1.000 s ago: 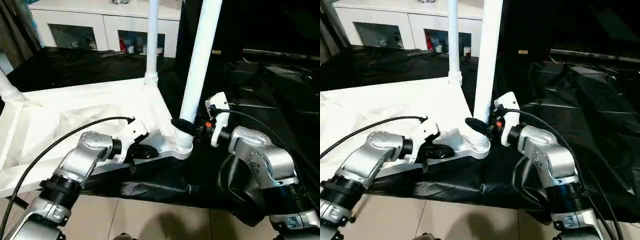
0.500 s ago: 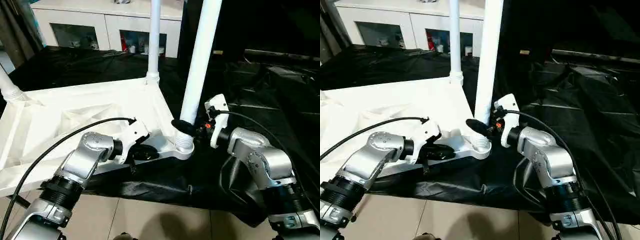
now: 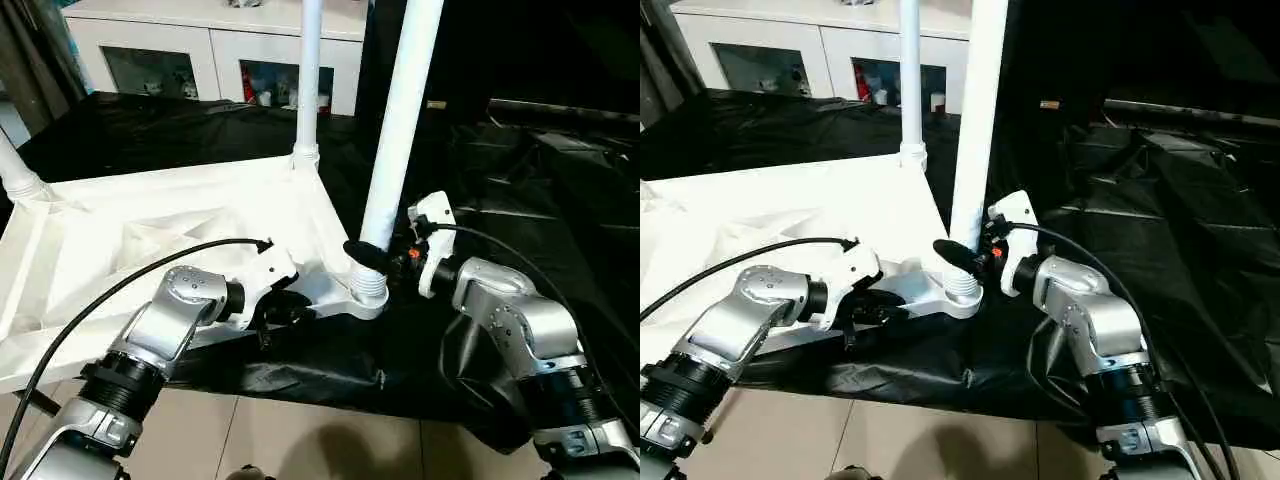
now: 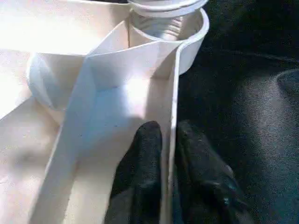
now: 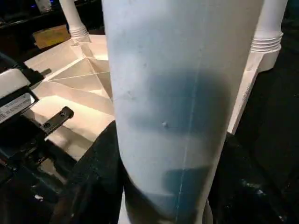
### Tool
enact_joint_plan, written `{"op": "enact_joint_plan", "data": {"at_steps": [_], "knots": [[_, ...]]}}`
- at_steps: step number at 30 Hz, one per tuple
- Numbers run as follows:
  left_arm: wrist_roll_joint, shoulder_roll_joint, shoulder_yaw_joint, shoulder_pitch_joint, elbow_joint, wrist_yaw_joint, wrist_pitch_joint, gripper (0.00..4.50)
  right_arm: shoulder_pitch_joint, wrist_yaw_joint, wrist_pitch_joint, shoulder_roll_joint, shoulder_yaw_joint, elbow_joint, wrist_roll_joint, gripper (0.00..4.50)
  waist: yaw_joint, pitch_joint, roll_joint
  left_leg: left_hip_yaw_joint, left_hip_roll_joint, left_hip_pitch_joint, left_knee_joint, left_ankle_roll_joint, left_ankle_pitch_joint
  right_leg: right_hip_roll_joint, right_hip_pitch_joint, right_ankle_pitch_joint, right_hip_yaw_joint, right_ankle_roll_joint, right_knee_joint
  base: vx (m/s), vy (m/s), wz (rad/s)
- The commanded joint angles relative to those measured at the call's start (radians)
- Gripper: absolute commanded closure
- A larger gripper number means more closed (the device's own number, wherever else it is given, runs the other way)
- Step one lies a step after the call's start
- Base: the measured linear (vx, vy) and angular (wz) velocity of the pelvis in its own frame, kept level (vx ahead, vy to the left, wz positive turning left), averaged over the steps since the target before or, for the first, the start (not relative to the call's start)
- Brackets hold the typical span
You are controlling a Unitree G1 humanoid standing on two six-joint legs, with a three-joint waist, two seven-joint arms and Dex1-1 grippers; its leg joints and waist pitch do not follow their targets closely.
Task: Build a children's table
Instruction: Rotate table base
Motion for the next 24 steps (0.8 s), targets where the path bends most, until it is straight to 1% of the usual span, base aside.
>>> {"op": "enact_joint_plan", "data": {"at_steps": [1,2,4,6,9,10,11,12,15,16,19,21,23,24], "knots": [[0.002,-0.005,0.005,-0.006,0.014,0.008,-0.007,4.09,-0.023,-0.006,-0.024,0.0,-0.011,0.007,-0.009,2.59,0.002,-0.075,0.003,-0.035,0.081,0.023,-0.083,-0.015,-0.181,-0.095,0.043,-0.153,0.072,-0.218,-0.065,0.0,0.0,0.0],[0.0,-0.006,0.007,-0.007,0.015,0.008,-0.01,4.25,-0.024,-0.006,-0.028,0.0,-0.01,0.011,-0.011,2.59,0.002,-0.075,0.003,-0.034,0.081,0.023,-0.083,-0.015,-0.182,-0.095,0.043,-0.153,0.072,-0.217,-0.065,0.0,0.0,0.0],[-0.002,-0.005,0.002,-0.008,0.016,-0.003,-0.012,4.29,-0.024,-0.004,-0.046,0.001,-0.004,0.029,-0.024,2.59,0.002,-0.075,0.003,-0.035,0.082,0.022,-0.083,-0.014,-0.178,-0.095,0.043,-0.149,0.072,-0.216,-0.065,0.0,0.0,0.0],[-0.006,-0.009,0.004,-0.006,0.014,-0.003,-0.015,4.46,-0.027,-0.006,-0.06,0.004,-0.004,0.052,-0.03,2.59,0.001,-0.076,0.002,-0.035,0.081,0.023,-0.083,-0.016,-0.178,-0.095,0.043,-0.146,0.072,-0.218,-0.063,0.0,0.0,0.0],[-0.011,-0.017,0.01,-0.004,0.018,0.006,-0.022,4.5,-0.031,-0.004,-0.079,0.01,-0.003,0.086,-0.041,2.59,0.0,-0.076,0.001,-0.034,0.081,0.021,-0.082,-0.011,-0.17,-0.095,0.045,-0.136,0.072,-0.223,-0.063,0.0,0.0,0.0],[-0.013,-0.022,0.015,-0.002,0.022,0.012,-0.033,4.5,-0.032,-0.002,-0.084,0.012,0.0,0.099,-0.045,2.59,0.0,-0.077,-0.001,-0.033,0.081,0.021,-0.081,-0.007,-0.164,-0.096,0.045,-0.131,0.072,-0.225,-0.063,0.0,0.0,0.0],[-0.015,-0.026,0.019,-0.001,0.026,0.017,-0.044,4.5,-0.034,0.0,-0.088,0.013,0.003,0.109,-0.048,2.59,0.001,-0.077,0.0,-0.033,0.081,0.021,-0.081,-0.006,-0.163,-0.095,0.045,-0.13,0.072,-0.225,-0.062,0.0,0.0,0.0],[-0.02,-0.033,0.026,0.0,0.032,0.021,-0.067,4.5,-0.035,0.003,-0.096,0.014,0.007,0.126,-0.054,2.59,0.0,-0.076,-0.003,-0.033,0.08,0.02,-0.081,-0.001,-0.16,-0.095,0.046,-0.135,0.072,-0.224,-0.063,0.0,0.0,0.0],[-0.028,-0.041,0.036,0.001,0.037,0.026,-0.086,4.5,-0.04,0.004,-0.105,0.017,0.009,0.146,-0.06,2.59,0.001,-0.074,-0.003,-0.033,0.081,0.022,-0.082,-0.003,-0.18,-0.096,0.043,-0.179,0.072,-0.215,-0.068,0.0,0.0,0.0],[-0.033,-0.046,0.042,0.005,0.038,0.028,-0.093,4.5,-0.048,0.01,-0.113,0.021,0.014,0.168,-0.066,2.59,0.0,-0.073,-0.008,-0.032,0.081,0.022,-0.082,-0.003,-0.186,-0.097,0.043,-0.194,0.073,-0.212,-0.07,0.0,0.0,0.0],[-0.037,-0.049,0.05,0.009,0.038,0.034,-0.096,4.5,-0.057,0.029,-0.109,0.017,0.034,0.182,-0.082,2.59,0.001,-0.071,-0.007,-0.033,0.081,0.022,-0.083,-0.004,-0.189,-0.097,0.042,-0.228,0.073,-0.203,-0.072,0.0,0.0,0.0],[-0.039,-0.049,0.054,0.011,0.041,0.037,-0.098,4.5,-0.057,0.043,-0.099,0.009,0.046,0.173,-0.089,2.59,0.0,-0.07,-0.01,-0.033,0.082,0.022,-0.084,-0.005,-0.198,-0.097,0.041,-0.246,0.073,-0.196,-0.074,0.0,0.0,0.0],[-0.039,-0.049,0.06,0.011,0.049,0.042,-0.105,4.5,-0.055,0.064,-0.076,-0.006,0.051,0.15,-0.084,2.59,0.001,-0.071,-0.008,-0.034,0.083,0.022,-0.084,-0.004,-0.192,-0.097,0.041,-0.244,0.074,-0.191,-0.073,0.0,0.0,0.0],[-0.039,-0.048,0.062,0.012,0.052,0.043,-0.107,4.5,-0.052,0.072,-0.066,-0.014,0.054,0.141,-0.083,2.59,0.001,-0.072,-0.011,-0.034,0.082,0.021,-0.084,0.0,-0.183,-0.096,0.042,-0.231,0.074,-0.191,-0.071,0.0,0.0,0.0]]}}
